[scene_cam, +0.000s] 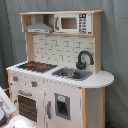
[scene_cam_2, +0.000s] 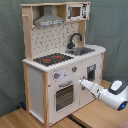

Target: Play with the kitchen

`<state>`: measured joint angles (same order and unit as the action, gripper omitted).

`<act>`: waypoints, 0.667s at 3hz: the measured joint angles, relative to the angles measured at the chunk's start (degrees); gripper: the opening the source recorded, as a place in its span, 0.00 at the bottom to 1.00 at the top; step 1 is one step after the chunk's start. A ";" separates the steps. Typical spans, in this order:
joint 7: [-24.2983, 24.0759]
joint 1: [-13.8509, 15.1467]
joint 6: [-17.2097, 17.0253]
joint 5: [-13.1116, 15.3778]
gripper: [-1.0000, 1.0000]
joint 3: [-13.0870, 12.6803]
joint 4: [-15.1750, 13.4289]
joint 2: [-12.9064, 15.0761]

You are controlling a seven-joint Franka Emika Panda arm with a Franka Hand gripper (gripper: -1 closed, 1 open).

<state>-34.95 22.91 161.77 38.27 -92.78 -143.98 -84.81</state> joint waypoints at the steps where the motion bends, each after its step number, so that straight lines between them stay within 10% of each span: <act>1: -6.19 0.42 -0.26 0.00 1.00 -0.18 0.00 -0.04; 2: -13.23 1.16 -0.62 0.01 1.00 -0.90 0.00 -0.16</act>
<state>-48.18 24.07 161.16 38.28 -93.68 -143.98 -84.98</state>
